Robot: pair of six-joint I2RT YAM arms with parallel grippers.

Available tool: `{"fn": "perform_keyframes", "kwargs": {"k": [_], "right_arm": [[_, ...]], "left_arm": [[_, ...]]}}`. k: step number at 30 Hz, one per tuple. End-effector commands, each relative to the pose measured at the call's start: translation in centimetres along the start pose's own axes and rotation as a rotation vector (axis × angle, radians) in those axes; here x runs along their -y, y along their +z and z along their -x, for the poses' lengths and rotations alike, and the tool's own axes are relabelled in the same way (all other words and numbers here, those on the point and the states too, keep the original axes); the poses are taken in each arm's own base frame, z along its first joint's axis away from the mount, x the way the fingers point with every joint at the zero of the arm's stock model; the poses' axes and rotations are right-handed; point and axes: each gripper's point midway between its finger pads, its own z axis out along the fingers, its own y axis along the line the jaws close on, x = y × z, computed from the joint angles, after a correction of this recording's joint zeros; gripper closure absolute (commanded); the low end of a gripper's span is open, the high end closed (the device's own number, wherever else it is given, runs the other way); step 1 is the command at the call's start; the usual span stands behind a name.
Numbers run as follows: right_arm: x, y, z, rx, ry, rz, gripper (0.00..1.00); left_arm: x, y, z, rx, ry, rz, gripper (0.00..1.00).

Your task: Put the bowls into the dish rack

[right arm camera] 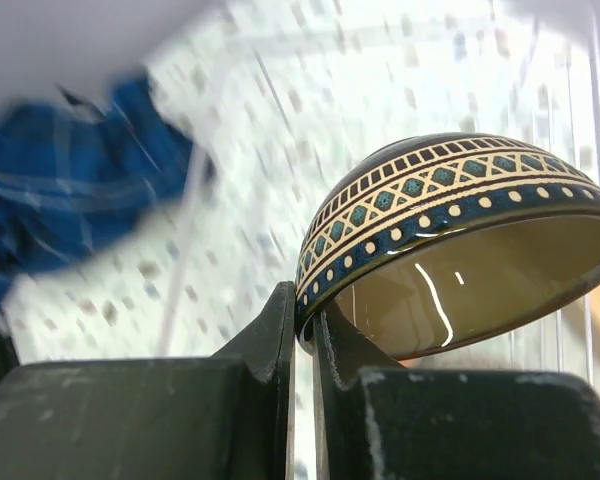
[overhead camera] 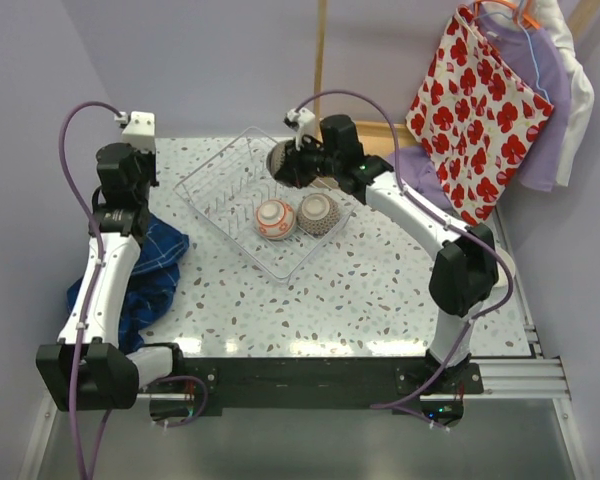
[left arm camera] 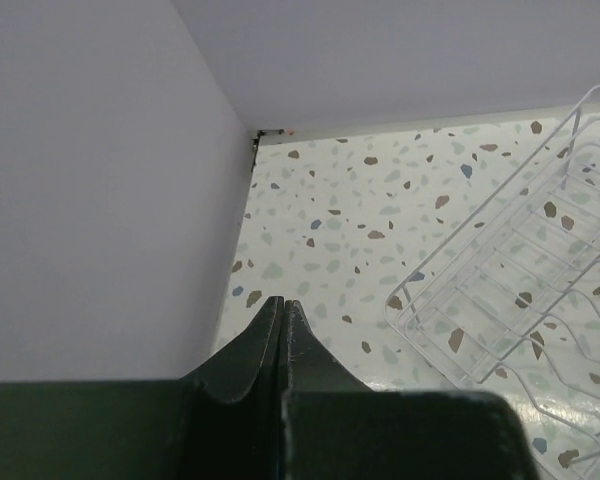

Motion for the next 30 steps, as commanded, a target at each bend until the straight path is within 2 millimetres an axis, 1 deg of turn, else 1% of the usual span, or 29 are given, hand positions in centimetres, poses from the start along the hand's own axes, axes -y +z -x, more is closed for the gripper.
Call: {"fn": "perform_keyframes", "kwargs": {"k": [1,2,3,6,8,9,10,11,12,13,15,16,17,18,21,23,25,26,27,28,29,30], "right_arm": [[1.8,-3.1,-1.9,-0.033,-0.093,-0.151,1.00],[1.7,-3.4,-2.1,-0.036,-0.093,-0.154,1.00],[2.4,-3.5,-2.5,-0.042,-0.090,-0.193,1.00],[1.7,-3.2,-4.8,-0.102,-0.040,-0.168,1.00],[-0.2,-3.0,-6.3,-0.148,-0.005,-0.065,1.00],[-1.0,-3.1,-6.7,-0.155,-0.004,-0.016,1.00],[-1.9,-3.2,-8.0,-0.177,0.014,0.038,1.00],[-2.4,-3.2,-7.8,-0.154,0.011,0.065,1.00],[-3.0,-3.4,-8.0,-0.150,0.013,0.094,1.00],[-3.5,-3.4,-8.9,-0.166,0.020,0.124,1.00],[-4.8,-3.6,-9.0,-0.160,0.030,0.195,1.00],[-5.5,-3.9,-9.1,-0.160,0.031,0.238,1.00],[-6.9,-4.2,-8.9,-0.149,0.031,0.323,1.00],[-7.6,-4.5,-8.9,-0.149,0.035,0.363,1.00],[-8.2,-4.7,-9.1,-0.141,0.027,0.395,1.00],[-8.2,-4.7,-9.3,-0.148,0.025,0.396,1.00],[-8.9,-4.8,-9.7,-0.164,0.043,0.450,1.00],[-8.9,-4.6,-10.4,-0.186,0.066,0.467,1.00],[-9.6,-4.8,-10.5,-0.192,0.081,0.519,1.00],[-9.8,-4.7,-10.6,-0.193,0.088,0.541,1.00],[-9.7,-4.3,-11.1,-0.204,0.099,0.555,1.00],[-9.9,-4.2,-10.9,-0.199,0.096,0.582,1.00]], "left_arm": [[1.0,0.1,0.3,0.040,-0.039,-0.040,1.00],[1.2,0.1,0.2,0.041,-0.039,-0.046,1.00],[1.4,0.4,-0.1,0.035,-0.041,-0.052,1.00],[1.9,0.7,-0.6,0.023,-0.048,-0.070,1.00],[2.1,0.8,-0.9,0.016,-0.050,-0.081,1.00],[2.4,0.9,-1.1,0.012,-0.053,-0.090,1.00],[2.5,1.0,-1.3,0.008,-0.056,-0.094,1.00],[2.6,1.0,-1.4,0.005,-0.057,-0.096,1.00],[2.7,1.0,-1.5,0.005,-0.057,-0.104,1.00],[2.9,1.0,-1.7,0.001,-0.058,-0.112,1.00],[3.1,1.0,-2.0,-0.005,-0.055,-0.119,1.00],[3.2,1.0,-2.4,-0.016,-0.052,-0.125,1.00],[3.3,1.0,-2.6,-0.022,-0.051,-0.128,1.00],[3.4,0.9,-2.8,-0.025,-0.050,-0.133,1.00],[4.0,0.9,-3.9,-0.049,-0.051,-0.154,1.00],[4.3,0.9,-4.2,-0.055,-0.055,-0.166,1.00],[4.5,0.9,-4.5,-0.066,-0.059,-0.176,1.00],[4.7,0.9,-4.6,-0.067,-0.059,-0.184,1.00],[4.8,1.0,-4.8,-0.073,-0.060,-0.188,1.00],[4.9,1.0,-4.8,-0.075,-0.060,-0.190,1.00],[5.0,1.0,-5.0,-0.081,-0.056,-0.197,1.00],[5.1,1.1,-5.1,-0.083,-0.052,-0.200,1.00]]}}
